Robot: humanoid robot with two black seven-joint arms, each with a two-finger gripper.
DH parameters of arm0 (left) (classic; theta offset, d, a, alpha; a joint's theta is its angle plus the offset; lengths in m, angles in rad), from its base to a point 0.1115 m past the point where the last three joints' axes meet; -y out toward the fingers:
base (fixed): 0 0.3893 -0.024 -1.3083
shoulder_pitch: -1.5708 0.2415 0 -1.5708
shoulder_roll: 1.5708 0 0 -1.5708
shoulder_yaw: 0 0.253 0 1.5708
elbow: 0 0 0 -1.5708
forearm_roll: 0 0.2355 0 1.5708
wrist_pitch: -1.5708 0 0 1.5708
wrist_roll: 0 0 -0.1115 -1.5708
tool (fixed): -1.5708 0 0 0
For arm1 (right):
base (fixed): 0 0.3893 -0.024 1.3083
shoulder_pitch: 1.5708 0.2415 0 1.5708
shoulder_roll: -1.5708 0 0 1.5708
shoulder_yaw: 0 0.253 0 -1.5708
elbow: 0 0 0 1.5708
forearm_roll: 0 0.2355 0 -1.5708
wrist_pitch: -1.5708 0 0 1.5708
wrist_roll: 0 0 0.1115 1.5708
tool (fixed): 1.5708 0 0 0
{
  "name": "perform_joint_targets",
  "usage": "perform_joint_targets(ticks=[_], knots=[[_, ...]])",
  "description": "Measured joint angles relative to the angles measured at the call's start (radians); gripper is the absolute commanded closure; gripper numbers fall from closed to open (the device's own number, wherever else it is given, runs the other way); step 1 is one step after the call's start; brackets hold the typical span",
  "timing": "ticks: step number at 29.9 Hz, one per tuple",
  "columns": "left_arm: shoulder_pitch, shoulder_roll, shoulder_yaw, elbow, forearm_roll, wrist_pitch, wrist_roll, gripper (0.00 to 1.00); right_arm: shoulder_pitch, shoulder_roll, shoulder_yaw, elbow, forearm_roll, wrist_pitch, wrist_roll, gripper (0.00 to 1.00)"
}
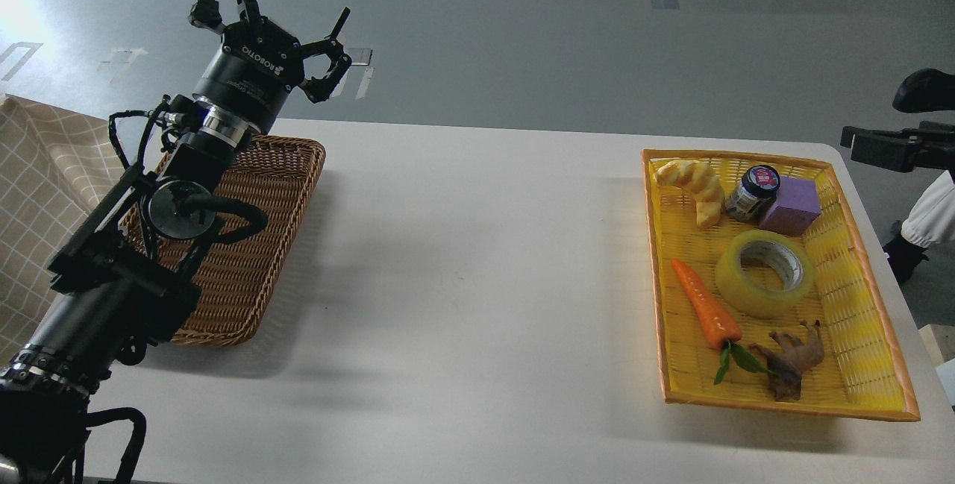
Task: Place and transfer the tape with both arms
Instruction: 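Raise the right arm up and away from the yellow tray, then lower the right gripper into the tape roll's center on the tray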
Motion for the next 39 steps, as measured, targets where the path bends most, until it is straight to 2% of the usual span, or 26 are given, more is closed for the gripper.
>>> perform_joint_targets(ticks=[10, 28, 39], knots=[[0.000, 0.000, 0.000, 0.000, 0.000, 0.000, 0.000, 0.02, -0.065, 0.035, -0.008, -0.039, -0.063, -0.016, 0.000, 0.02], [0.000, 0.005, -0.002, 0.001, -0.001, 0.000, 0.000, 0.02, -0.101, 0.169, -0.065, -0.136, -0.199, -0.040, 0.001, 0.02], [0.000, 0.006, -0.005, 0.000, -0.001, 0.000, 0.000, 0.02, -0.100, 0.185, -0.126, -0.155, -0.238, -0.044, 0.001, 0.03]])
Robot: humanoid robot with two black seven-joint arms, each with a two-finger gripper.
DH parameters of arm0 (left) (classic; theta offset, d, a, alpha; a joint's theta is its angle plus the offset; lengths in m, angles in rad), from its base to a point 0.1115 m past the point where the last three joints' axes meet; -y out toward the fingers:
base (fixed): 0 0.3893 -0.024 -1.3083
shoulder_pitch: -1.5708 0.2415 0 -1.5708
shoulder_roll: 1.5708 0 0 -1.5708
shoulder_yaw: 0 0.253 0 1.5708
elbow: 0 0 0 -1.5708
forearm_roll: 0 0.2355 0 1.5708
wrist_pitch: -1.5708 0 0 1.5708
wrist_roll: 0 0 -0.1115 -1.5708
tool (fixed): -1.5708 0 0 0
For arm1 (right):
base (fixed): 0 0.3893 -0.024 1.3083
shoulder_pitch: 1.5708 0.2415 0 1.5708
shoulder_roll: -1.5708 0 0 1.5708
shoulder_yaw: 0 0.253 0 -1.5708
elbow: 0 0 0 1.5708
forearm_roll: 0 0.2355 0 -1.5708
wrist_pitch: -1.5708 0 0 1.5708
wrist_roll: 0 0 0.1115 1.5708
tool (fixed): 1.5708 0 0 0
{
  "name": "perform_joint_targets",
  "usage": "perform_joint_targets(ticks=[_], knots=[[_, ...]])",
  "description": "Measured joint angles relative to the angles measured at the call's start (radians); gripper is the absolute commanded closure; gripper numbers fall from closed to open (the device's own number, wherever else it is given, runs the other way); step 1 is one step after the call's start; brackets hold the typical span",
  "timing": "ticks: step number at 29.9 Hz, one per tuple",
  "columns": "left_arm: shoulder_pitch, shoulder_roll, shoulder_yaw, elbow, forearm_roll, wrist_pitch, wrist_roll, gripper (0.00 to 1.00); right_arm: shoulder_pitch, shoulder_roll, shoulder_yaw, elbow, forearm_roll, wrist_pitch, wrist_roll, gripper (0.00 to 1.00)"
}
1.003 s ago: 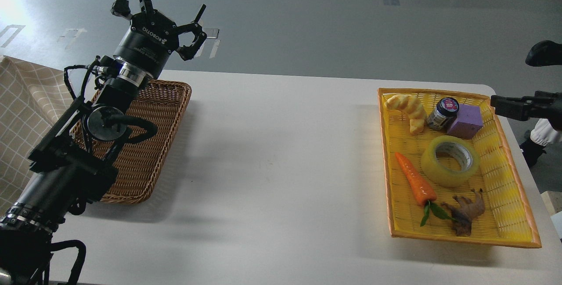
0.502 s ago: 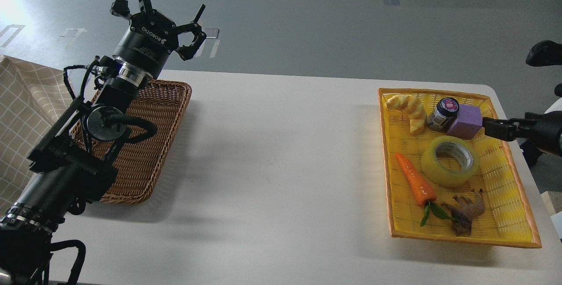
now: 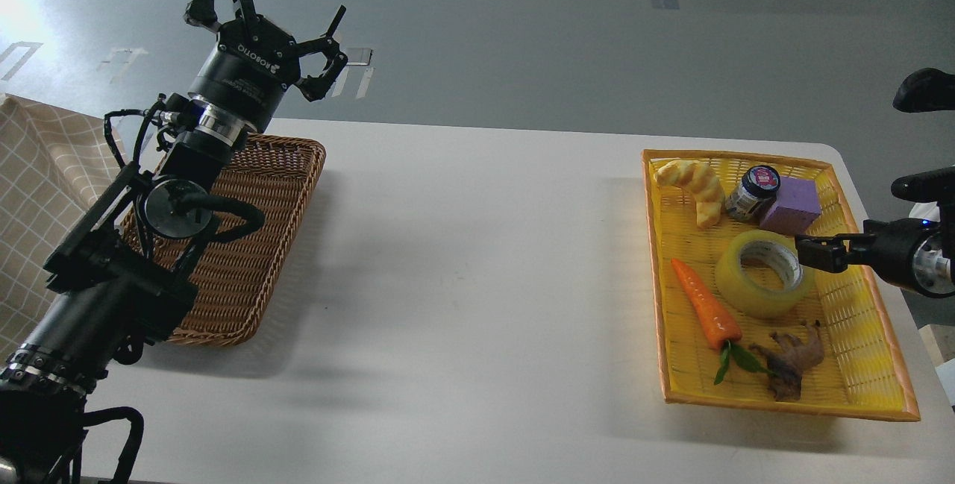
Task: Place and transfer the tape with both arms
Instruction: 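Lower the right gripper into the tape roll's center on the tray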
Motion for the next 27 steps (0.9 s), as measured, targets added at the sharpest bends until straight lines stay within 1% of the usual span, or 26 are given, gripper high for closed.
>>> perform_joint_targets(ticks=[8, 16, 17, 21, 24, 26, 27], knots=[[0.000, -0.002, 0.000, 0.001, -0.001, 0.000, -0.001, 0.02, 0.001, 0.025, -0.031, -0.005, -0.028, -0.001, 0.000, 0.04], [0.000, 0.001, -0.002, 0.001, -0.001, 0.000, -0.001, 0.02, 0.005, 0.064, -0.034, -0.047, -0.055, -0.001, 0.001, 0.11], [0.000, 0.001, -0.002, 0.001, -0.001, 0.000, -0.001, 0.02, 0.006, 0.067, -0.034, -0.049, -0.055, -0.001, 0.001, 0.15], [0.000, 0.000, -0.002, 0.001, -0.001, 0.000, -0.001, 0.02, 0.008, 0.081, -0.035, -0.063, -0.055, -0.001, 0.002, 0.19], [0.000, 0.000, -0.002, 0.001, -0.001, 0.000, -0.001, 0.02, 0.009, 0.096, -0.035, -0.079, -0.055, -0.001, 0.002, 0.25], [0.000, 0.000, -0.002, 0.001, -0.001, 0.000, -0.001, 0.02, 0.010, 0.103, -0.035, -0.083, -0.055, -0.001, 0.002, 0.31], [0.000, 0.000, -0.002, 0.001, -0.001, 0.000, -0.001, 0.02, 0.010, 0.106, -0.035, -0.085, -0.055, -0.001, 0.002, 0.33]])
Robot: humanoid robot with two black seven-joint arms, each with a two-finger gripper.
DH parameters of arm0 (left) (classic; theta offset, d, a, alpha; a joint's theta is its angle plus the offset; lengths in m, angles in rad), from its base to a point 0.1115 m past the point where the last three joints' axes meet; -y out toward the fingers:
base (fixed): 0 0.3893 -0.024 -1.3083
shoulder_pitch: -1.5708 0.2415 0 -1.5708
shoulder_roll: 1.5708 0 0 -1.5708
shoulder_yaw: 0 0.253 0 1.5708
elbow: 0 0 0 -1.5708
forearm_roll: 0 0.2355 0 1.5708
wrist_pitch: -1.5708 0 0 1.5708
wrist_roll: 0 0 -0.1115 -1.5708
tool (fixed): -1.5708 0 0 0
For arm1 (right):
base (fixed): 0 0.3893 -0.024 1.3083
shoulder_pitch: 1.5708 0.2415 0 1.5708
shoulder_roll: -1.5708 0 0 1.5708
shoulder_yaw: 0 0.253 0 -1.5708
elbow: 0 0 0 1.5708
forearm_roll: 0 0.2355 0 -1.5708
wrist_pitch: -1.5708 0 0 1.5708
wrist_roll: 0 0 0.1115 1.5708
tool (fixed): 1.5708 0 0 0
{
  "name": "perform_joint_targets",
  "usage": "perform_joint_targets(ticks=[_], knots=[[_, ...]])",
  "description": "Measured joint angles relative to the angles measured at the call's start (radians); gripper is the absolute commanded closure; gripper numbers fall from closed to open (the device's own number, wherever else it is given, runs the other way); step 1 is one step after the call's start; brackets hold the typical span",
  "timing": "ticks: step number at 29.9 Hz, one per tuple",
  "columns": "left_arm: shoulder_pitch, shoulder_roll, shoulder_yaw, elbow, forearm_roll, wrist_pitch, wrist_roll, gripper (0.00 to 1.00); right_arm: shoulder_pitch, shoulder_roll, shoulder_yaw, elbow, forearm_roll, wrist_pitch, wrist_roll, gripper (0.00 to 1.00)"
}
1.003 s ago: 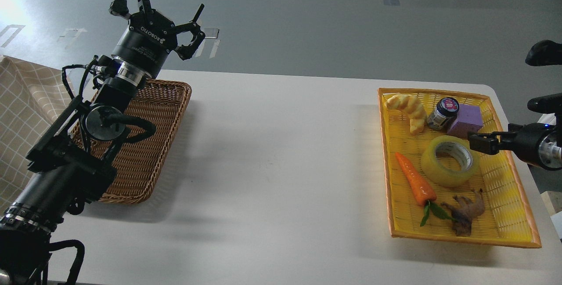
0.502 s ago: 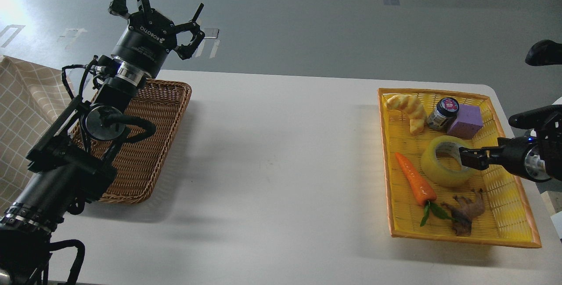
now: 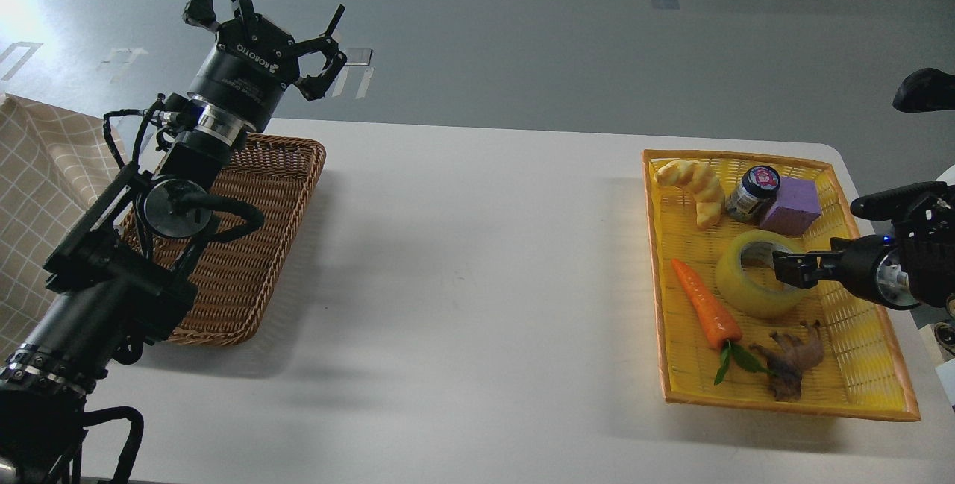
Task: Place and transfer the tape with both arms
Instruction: 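Lower the right gripper into the tape roll's center on the tray, then lift the tape roll with the right gripper toward the table center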
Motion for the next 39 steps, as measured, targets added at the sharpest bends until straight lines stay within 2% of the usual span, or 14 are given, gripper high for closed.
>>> perform_joint_targets(ticks=[3, 14, 19, 21, 24, 27, 29, 39], knots=[[0.000, 0.000, 0.000, 0.000, 0.000, 0.000, 0.000, 0.02, 0.000, 0.010, 0.000, -0.009, 0.000, 0.000, 0.000, 0.44], [0.001, -0.001, 0.000, 0.001, 0.000, 0.000, 0.000, 0.02, 0.001, 0.047, -0.001, -0.039, 0.001, 0.001, 0.000, 0.53], [0.001, 0.000, -0.001, 0.001, 0.000, 0.000, 0.000, 0.02, 0.002, 0.053, 0.000, -0.049, 0.002, 0.003, 0.001, 0.71], [0.001, 0.000, -0.002, 0.001, 0.000, 0.000, 0.000, 0.02, 0.003, 0.053, 0.000, -0.050, 0.002, 0.005, 0.001, 0.74], [0.001, 0.000, -0.002, 0.001, 0.000, 0.000, 0.000, 0.02, 0.004, 0.053, 0.000, -0.050, 0.003, 0.010, 0.002, 0.89], [0.002, -0.001, -0.002, 0.001, 0.000, 0.000, 0.000, 0.02, 0.005, 0.053, 0.000, -0.050, 0.004, 0.013, 0.004, 0.92], [0.002, -0.001, -0.002, 0.001, 0.000, 0.000, 0.000, 0.02, 0.007, 0.051, 0.000, -0.049, 0.005, 0.015, 0.005, 0.99], [0.002, -0.003, -0.002, 0.001, 0.000, 0.000, 0.000, 0.02, 0.084, 0.011, 0.008, -0.001, 0.017, 0.054, 0.020, 1.00]])
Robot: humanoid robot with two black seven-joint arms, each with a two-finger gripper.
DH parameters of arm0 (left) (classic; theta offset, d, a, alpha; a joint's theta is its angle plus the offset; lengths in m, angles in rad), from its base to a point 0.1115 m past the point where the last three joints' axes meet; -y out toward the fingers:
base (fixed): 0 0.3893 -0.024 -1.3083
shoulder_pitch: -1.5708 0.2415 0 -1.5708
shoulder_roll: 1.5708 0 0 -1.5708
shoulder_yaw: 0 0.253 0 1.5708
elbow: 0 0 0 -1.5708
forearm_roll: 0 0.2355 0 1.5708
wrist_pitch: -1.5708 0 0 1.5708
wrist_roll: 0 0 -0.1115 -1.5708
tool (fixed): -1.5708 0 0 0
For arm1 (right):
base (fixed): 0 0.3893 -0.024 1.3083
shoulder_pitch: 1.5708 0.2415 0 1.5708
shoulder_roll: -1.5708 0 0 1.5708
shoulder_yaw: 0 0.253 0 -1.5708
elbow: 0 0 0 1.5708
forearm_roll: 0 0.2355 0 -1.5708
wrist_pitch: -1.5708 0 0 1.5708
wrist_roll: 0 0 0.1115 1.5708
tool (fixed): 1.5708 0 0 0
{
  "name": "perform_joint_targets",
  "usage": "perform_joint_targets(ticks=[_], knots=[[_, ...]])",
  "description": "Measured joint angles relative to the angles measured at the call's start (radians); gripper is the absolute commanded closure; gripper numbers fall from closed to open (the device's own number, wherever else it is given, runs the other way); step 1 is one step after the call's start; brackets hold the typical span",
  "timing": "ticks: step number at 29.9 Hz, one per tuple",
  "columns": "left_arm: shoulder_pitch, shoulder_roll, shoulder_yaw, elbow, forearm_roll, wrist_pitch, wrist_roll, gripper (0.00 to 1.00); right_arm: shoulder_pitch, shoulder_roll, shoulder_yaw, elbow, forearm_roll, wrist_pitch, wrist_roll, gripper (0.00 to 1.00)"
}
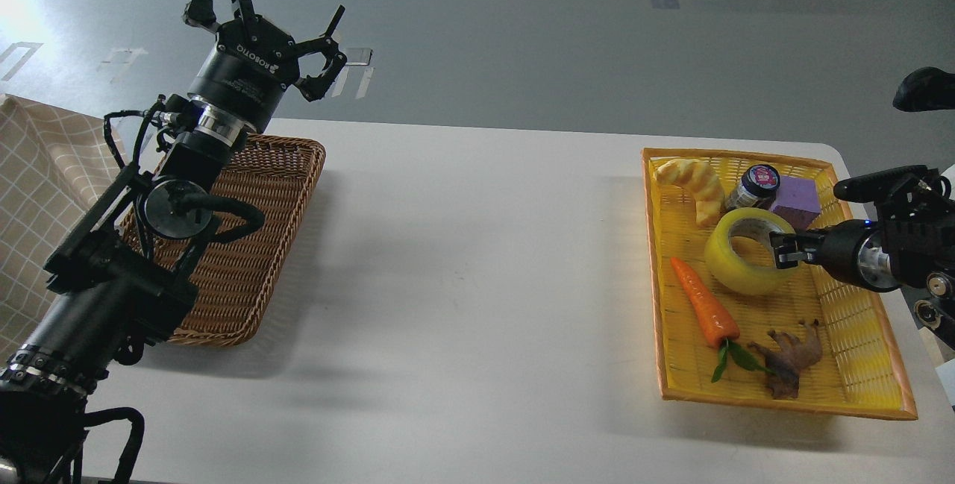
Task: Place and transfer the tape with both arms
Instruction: 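Lift the tape roll with the right gripper toward the table center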
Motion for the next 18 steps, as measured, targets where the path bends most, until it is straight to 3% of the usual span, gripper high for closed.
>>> perform_joint_targets(ticks=[8, 18], knots=[[0.000, 0.000, 0.000, 0.000, 0.000, 0.000, 0.000, 0.02, 0.058, -0.083, 0.021, 0.127, 0.072, 0.009, 0.026, 1.00], [0.000, 0.000, 0.000, 0.000, 0.000, 0.000, 0.000, 0.02, 0.154, -0.077, 0.026, 0.159, 0.102, 0.009, 0.027, 1.00]])
